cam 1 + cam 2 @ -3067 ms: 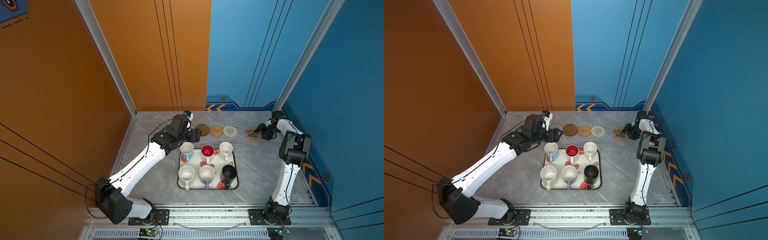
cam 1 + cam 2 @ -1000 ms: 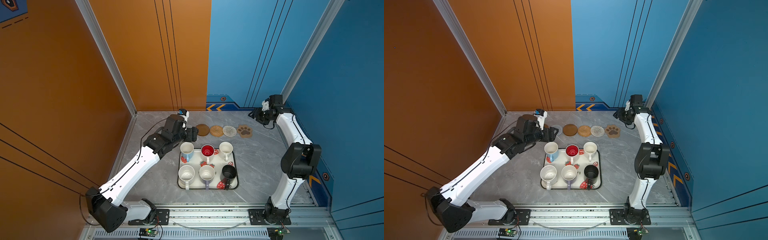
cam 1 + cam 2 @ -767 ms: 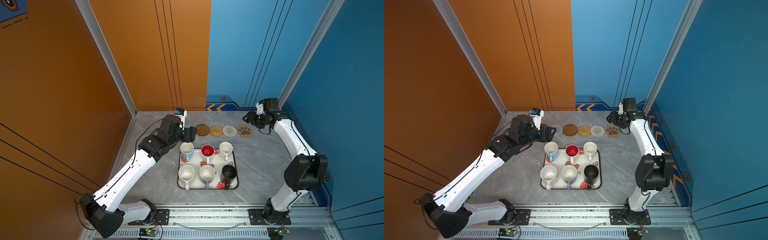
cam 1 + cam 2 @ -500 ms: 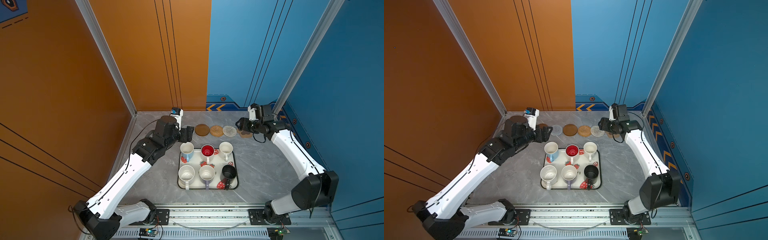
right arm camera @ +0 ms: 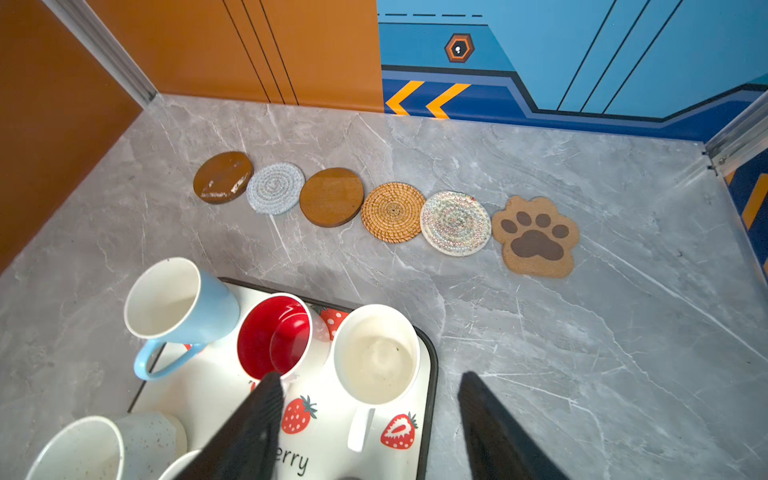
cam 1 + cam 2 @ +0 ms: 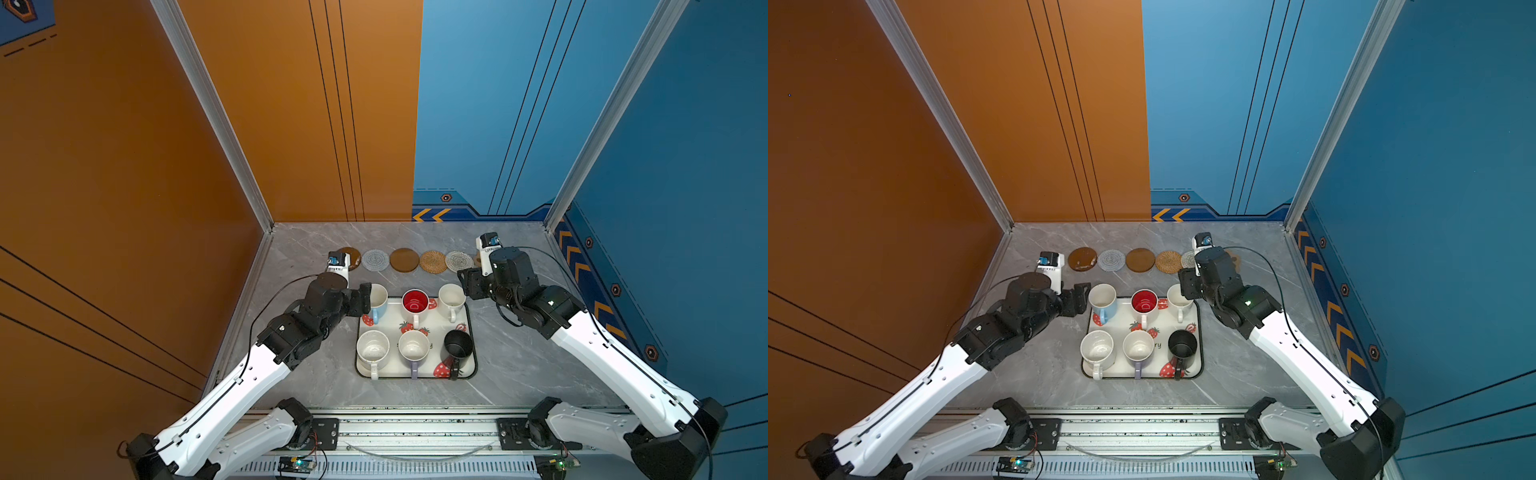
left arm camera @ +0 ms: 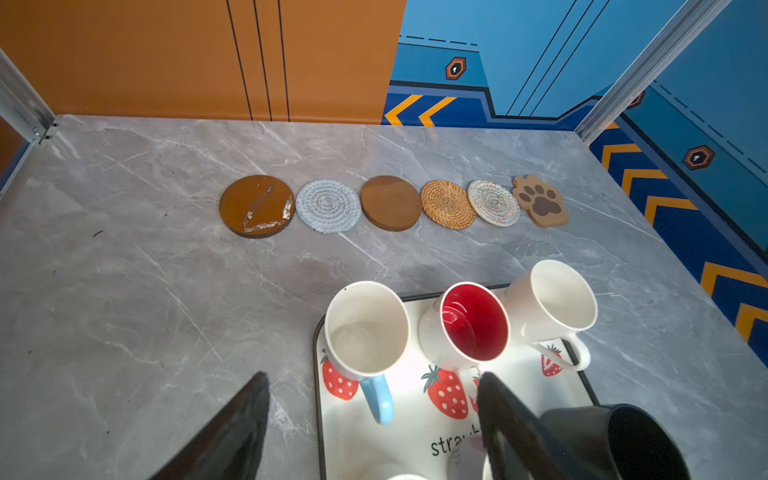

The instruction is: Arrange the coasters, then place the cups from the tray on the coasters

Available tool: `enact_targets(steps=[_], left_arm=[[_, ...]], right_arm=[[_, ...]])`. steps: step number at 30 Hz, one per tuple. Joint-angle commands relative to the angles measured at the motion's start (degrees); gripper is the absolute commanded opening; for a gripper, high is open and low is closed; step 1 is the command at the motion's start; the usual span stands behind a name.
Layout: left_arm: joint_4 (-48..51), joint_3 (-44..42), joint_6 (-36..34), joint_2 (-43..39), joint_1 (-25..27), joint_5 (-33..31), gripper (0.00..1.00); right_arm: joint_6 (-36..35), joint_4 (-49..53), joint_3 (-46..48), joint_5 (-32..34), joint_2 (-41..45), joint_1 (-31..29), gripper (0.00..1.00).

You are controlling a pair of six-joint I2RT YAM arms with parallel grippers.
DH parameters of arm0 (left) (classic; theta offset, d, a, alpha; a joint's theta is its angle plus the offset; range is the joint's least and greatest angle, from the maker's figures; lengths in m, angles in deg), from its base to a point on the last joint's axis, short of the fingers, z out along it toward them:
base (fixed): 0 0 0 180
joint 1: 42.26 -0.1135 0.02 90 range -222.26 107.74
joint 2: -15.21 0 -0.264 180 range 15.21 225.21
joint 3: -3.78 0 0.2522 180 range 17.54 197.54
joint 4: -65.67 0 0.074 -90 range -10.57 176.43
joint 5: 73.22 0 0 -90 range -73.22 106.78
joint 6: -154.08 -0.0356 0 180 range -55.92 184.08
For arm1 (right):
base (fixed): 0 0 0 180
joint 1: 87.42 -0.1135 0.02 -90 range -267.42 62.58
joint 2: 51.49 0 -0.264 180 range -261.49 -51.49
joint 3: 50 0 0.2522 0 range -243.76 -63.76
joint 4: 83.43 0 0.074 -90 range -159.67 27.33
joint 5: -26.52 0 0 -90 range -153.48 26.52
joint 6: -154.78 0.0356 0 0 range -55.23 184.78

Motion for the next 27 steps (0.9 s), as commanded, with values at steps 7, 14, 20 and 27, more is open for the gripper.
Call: enact_targets(steps=[7,14,20,27], left_arm=[[-3.21,-6.49,-0.76,-9.91,0.56,-2.89,0.79],[-1.53,-4.78,-2.96,-8.55,0.6,-5.0,0.8],[-1.93,-4.06,-3.71,-5.84,0.64,-5.41,0.8],[-4.74,-4.75,-3.96,-4.38,0.56,-4.86,0.8]], right_arm=[[3.24,-0.28,4.76,4.68,0.58,-8.5,0.91],[4.74,6.89,2.45,5.37,-2.72,-10.32,0.9],[7.16,14.0,2.66,7.46,-5.45,-9.85,0.87],[9.06,13.97,5.92,4.11,-7.16,-5.85,0.76]])
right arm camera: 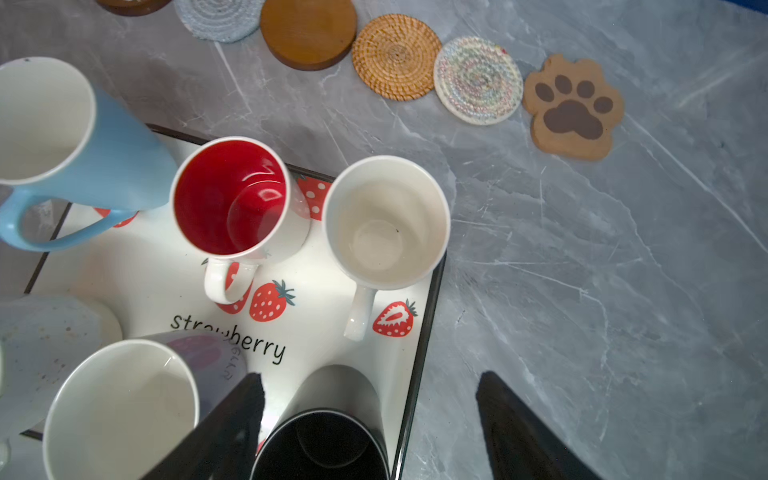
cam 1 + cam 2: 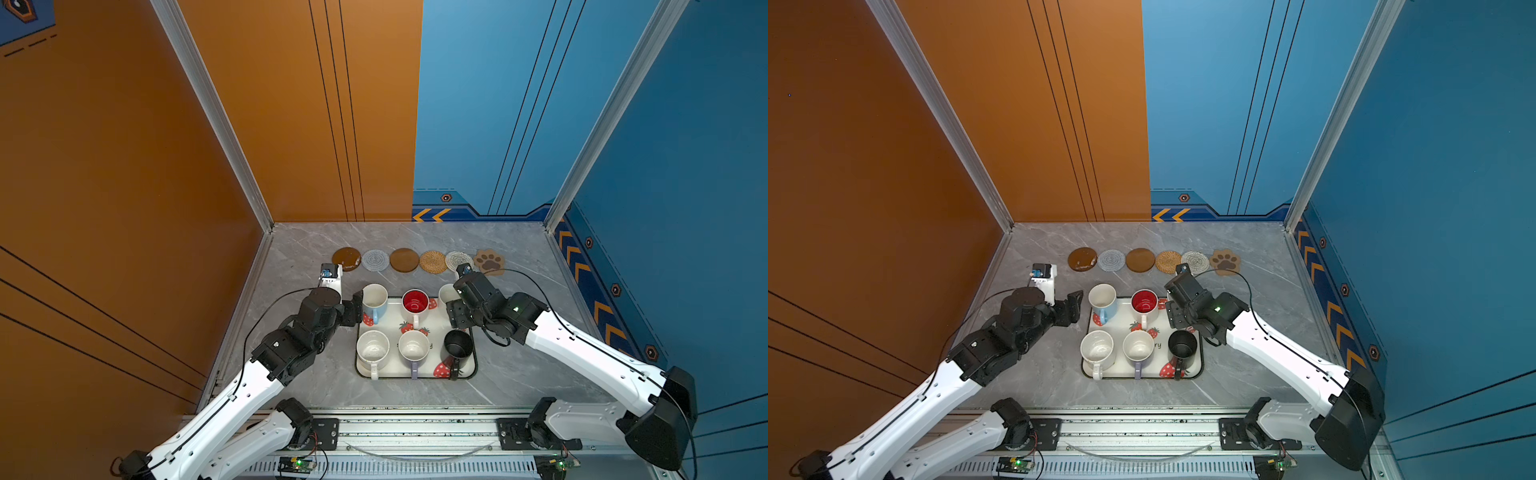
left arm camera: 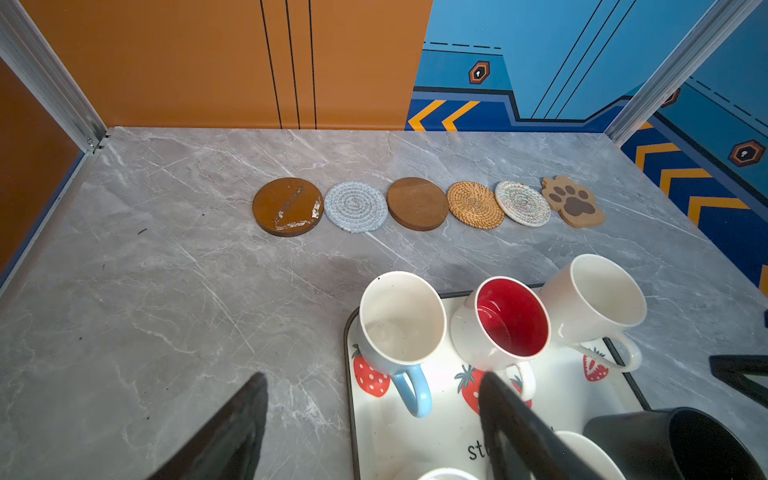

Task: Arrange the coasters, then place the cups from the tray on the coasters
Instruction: 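Lower the right gripper over the white mug nearest the coasters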

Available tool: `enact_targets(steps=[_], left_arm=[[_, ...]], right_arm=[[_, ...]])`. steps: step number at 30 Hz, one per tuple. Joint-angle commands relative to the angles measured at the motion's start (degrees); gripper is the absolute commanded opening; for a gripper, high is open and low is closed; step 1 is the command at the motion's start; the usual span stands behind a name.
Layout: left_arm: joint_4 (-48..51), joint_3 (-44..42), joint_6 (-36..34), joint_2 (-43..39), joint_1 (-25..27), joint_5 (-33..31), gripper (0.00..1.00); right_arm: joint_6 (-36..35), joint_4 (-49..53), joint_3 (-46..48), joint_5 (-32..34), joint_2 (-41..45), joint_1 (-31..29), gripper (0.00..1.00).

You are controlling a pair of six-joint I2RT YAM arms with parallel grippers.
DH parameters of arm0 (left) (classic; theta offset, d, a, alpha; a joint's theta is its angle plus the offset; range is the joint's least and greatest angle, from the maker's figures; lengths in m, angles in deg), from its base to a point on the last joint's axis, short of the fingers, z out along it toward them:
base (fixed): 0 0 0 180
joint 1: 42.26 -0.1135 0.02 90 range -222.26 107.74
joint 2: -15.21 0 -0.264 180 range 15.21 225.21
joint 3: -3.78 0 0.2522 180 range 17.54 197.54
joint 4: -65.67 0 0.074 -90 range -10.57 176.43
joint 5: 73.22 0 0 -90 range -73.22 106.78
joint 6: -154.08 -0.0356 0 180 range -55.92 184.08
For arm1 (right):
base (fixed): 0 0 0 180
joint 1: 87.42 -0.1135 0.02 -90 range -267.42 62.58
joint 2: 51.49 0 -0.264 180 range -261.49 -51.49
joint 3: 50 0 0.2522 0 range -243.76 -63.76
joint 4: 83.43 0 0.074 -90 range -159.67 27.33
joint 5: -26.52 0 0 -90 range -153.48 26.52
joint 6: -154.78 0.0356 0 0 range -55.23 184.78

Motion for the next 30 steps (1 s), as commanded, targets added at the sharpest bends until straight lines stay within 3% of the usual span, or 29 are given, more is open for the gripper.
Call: enact_targets(steps=[1,7,30], left_arm=[[-1.64,0.84,-1.31,0.43,0.46,-1.02,0.8],[-1.14,0.47,-1.42,-0.07,0.25,-2.06,0.8],[-2.35,-0.4,-1.68,0.17,-0.85,-1.34,0.8]], right_arm=[[1.85,2.21,1.84,-2.17,-1.54,1.82,0.74],[1.76,-1.94,3.28,-8.82,-4.16,4.64,0.68],[2.73,-5.1,2.76,-12.4,-11.91,5.93,0.52]])
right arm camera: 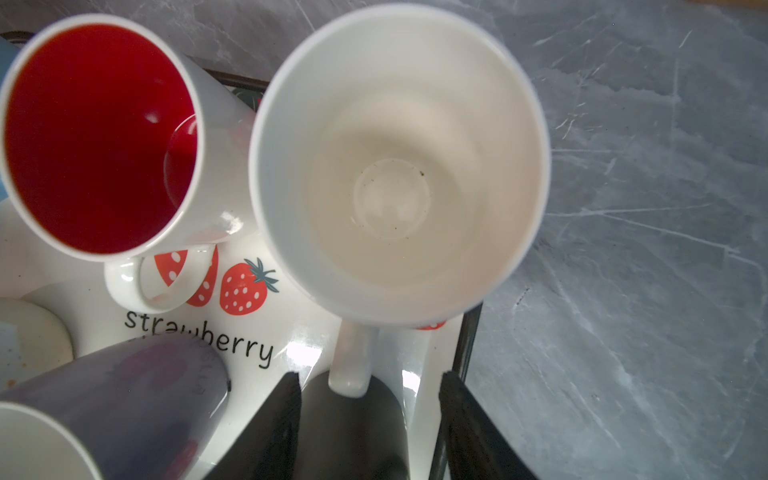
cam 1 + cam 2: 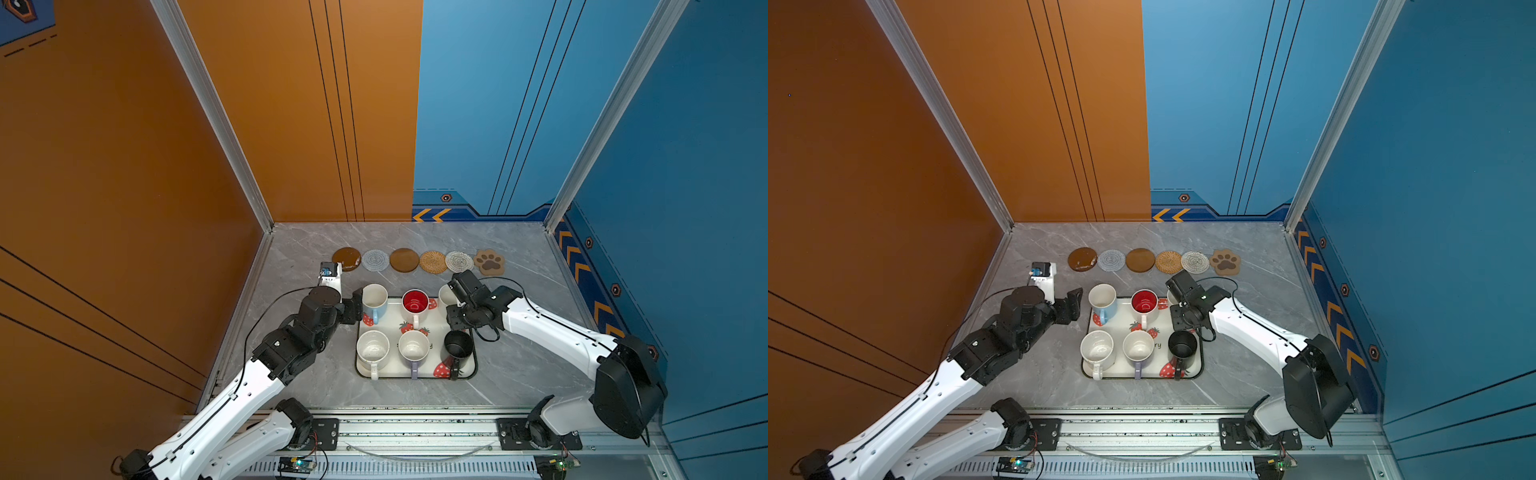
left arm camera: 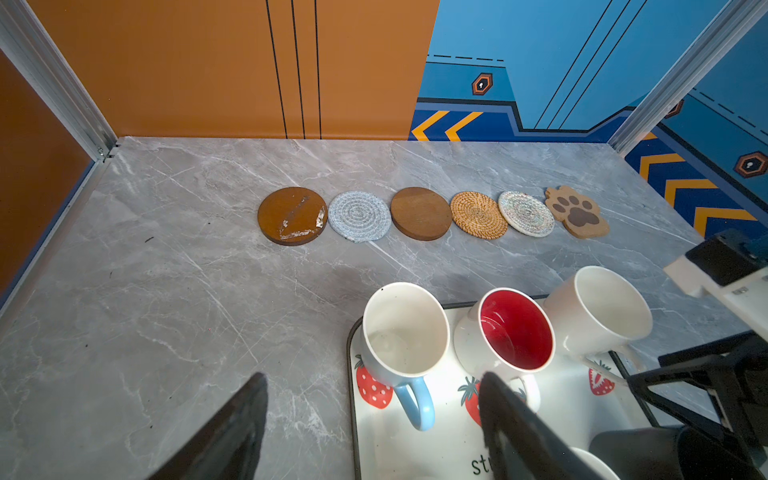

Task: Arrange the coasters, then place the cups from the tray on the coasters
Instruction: 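Lower the right gripper over the white mug nearest the coasters, then grasp the white mug rim with the right gripper and lift it toward the coasters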

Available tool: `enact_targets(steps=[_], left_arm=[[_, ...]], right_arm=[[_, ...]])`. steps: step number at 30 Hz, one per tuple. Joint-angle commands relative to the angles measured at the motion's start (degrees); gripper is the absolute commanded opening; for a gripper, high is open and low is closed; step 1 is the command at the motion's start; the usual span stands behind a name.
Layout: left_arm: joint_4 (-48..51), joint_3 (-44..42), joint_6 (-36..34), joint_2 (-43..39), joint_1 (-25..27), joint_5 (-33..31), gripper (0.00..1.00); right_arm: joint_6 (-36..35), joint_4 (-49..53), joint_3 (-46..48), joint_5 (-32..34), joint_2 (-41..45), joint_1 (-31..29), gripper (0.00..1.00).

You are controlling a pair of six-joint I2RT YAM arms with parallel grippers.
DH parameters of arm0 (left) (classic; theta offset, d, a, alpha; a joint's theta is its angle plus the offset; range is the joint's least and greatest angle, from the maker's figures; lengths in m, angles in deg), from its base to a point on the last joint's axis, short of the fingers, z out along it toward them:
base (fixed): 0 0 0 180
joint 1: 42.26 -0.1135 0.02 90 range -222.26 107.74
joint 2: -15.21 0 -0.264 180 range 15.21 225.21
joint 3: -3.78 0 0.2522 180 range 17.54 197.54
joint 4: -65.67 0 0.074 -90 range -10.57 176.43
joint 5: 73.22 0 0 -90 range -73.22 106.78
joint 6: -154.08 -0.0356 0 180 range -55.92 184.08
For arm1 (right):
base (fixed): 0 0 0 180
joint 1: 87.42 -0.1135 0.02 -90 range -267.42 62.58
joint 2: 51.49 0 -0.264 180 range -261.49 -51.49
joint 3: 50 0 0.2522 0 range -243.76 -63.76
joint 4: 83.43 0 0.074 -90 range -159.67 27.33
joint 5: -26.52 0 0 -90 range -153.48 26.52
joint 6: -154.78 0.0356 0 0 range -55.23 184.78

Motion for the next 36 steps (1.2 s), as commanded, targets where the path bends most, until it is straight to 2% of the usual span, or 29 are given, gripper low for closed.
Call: enact_targets(steps=[1,20,26,30,36], left_arm=[[-1.15,-0.44,-1.29,0.06,-0.64,-0.15,0.8],[-4.56,-2.14,-0.58,-2.81,-2.17,4.54,0.8],[-4.75,-2.37,-0.5,-3.03,-2.5,4.9,0.8],[-5.04,-2.49,-0.5,-2.95,-2.7,5.25,0.8],[-5.28,-2.6,-0.5,-2.65,-3.03,5.52,0.8]], right_arm=[[1.24,-0.45,-0.23,-0.2,-1.05,0.22,0.52],[0.84,-0.94,-3.2,0.52,-6.84,0.58,0.44],[0.89,-0.91,-3.42,0.53,-8.01,0.68,0.36],[0.81,-0.78,-3.57,0.61,-8.34,0.78,0.26],[-0.05,1.57,-5.39,2.49,-8.82,0.39,0.0]])
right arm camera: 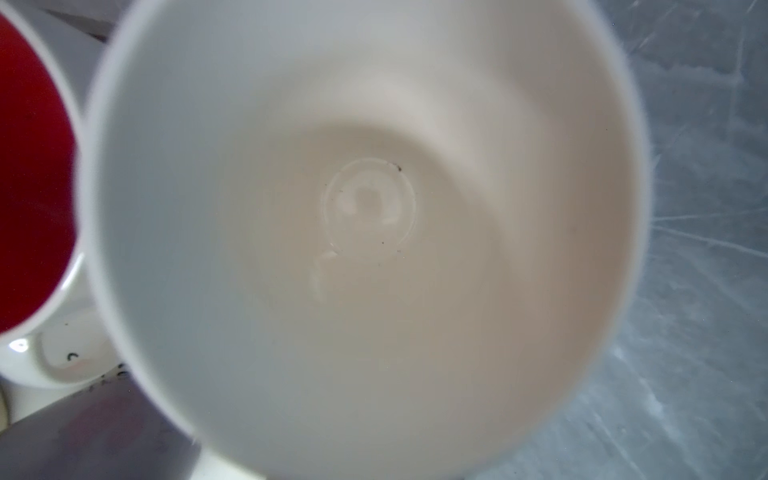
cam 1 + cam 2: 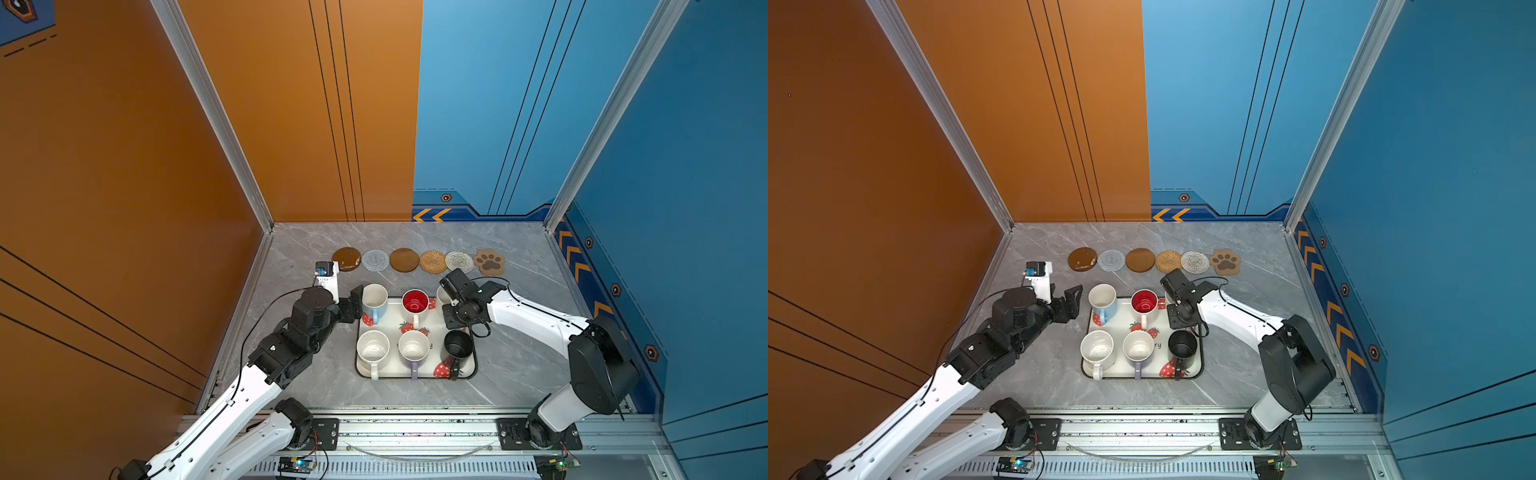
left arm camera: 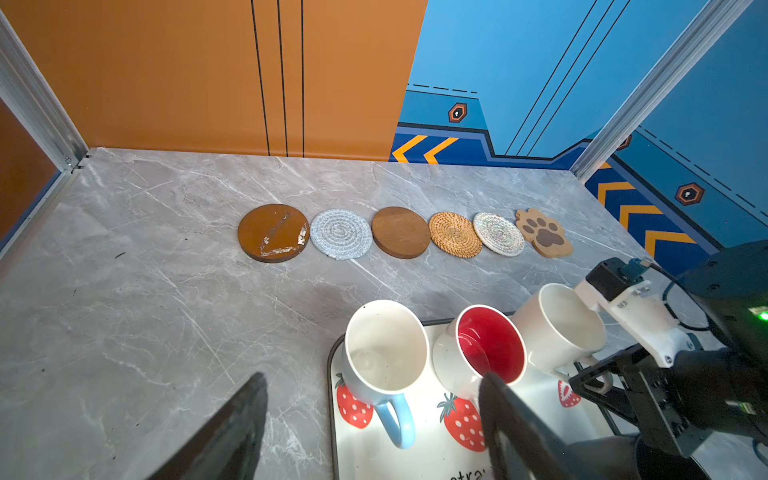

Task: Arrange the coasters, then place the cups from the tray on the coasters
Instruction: 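Grasp the white mug rim with the right gripper and lift it toward the coasters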

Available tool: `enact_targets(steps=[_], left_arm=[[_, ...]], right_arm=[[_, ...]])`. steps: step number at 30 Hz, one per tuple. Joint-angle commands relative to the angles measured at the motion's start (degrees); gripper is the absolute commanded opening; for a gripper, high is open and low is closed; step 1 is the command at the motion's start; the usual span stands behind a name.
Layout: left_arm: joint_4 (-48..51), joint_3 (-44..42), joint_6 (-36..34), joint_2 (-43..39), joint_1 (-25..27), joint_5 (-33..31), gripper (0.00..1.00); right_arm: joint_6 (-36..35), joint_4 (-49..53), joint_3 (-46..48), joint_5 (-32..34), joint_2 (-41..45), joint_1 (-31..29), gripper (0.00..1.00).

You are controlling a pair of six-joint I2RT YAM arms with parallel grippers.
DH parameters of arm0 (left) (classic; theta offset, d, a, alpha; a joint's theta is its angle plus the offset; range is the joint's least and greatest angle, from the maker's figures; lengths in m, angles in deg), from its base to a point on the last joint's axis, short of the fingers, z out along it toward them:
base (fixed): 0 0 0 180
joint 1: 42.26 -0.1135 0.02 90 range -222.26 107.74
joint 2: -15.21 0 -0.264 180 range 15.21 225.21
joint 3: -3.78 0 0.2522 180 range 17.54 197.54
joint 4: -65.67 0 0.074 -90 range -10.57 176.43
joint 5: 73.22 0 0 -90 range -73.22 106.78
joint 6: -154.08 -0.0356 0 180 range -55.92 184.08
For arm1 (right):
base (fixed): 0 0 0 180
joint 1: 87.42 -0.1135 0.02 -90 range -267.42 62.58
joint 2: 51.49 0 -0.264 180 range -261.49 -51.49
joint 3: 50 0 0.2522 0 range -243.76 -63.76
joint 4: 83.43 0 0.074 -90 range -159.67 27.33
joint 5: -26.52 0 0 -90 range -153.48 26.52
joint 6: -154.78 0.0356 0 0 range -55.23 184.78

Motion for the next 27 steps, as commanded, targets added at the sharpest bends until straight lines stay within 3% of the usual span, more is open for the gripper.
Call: enact_targets(steps=[1,15,27], left_arm=[[-0.76,-0.47,-0.54,-0.26,-0.61,1.19,0.8],[-1.04,-0.99,-0.63,-0.35,-1.28,1.63,0.8],[-0.98,-1.13,-0.39,-0.42,-1.7,2.0,0.8]], right_arm=[[-0.6,2.5,-2.69,2.61,-0.59,-0.27,0.0],[-2.0,3.41,-4.27,5.4,3.86,-0.29,0.0],[-4.94,4.0,-8.02,3.64,6.68,4.01,0.0]])
